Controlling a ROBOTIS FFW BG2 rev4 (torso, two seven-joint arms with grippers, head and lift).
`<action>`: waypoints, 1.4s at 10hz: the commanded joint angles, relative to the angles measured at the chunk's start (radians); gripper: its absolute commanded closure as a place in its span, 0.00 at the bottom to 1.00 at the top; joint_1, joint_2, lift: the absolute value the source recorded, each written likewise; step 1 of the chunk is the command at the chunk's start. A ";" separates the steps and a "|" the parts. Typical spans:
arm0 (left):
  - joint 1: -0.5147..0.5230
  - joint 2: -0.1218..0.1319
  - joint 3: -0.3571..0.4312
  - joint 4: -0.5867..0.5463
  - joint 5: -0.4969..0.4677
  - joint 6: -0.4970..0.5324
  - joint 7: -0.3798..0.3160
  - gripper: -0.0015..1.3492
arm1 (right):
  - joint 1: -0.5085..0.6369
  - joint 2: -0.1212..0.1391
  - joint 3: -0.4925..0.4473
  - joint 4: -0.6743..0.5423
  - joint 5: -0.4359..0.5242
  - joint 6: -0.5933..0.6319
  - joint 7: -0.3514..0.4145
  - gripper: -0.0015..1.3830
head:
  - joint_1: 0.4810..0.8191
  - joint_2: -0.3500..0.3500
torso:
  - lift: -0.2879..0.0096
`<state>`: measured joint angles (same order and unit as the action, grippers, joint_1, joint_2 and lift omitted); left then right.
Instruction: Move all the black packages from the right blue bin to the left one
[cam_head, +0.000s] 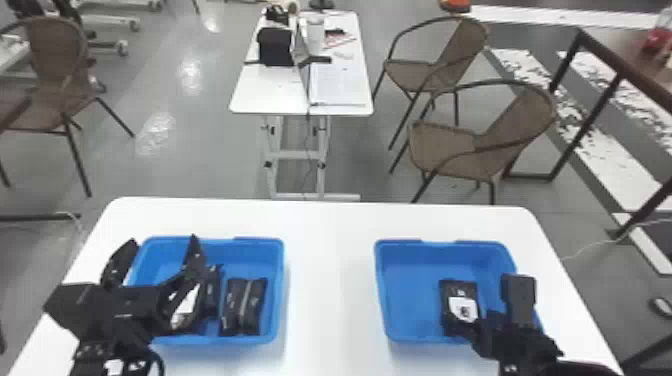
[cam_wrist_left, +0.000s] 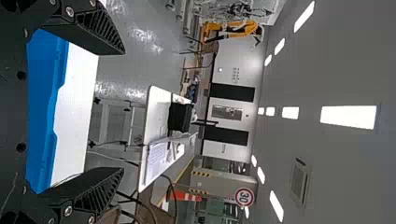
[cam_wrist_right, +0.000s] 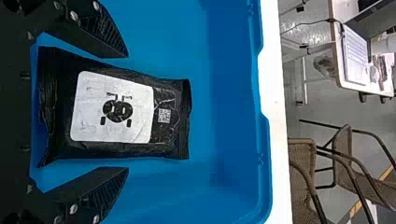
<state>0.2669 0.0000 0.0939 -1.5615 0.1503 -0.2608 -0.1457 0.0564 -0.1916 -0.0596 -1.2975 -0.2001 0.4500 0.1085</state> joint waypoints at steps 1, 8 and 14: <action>0.002 -0.003 0.000 0.000 0.000 0.000 0.000 0.11 | -0.006 0.001 0.000 0.000 0.005 0.016 -0.001 0.40 | 0.63 0.40 | 0.97; 0.000 -0.003 -0.003 0.000 0.006 -0.006 0.000 0.11 | 0.071 0.029 -0.012 -0.197 0.076 -0.019 -0.026 0.91 | 0.63 0.41 | 0.97; -0.008 -0.003 -0.013 -0.005 0.009 0.011 0.000 0.11 | -0.043 0.034 0.104 -0.316 0.238 -0.200 0.220 0.91 | 0.63 0.51 | 0.97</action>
<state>0.2614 0.0000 0.0818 -1.5641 0.1579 -0.2578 -0.1457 0.0346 -0.1581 0.0219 -1.6202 0.0237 0.2766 0.3284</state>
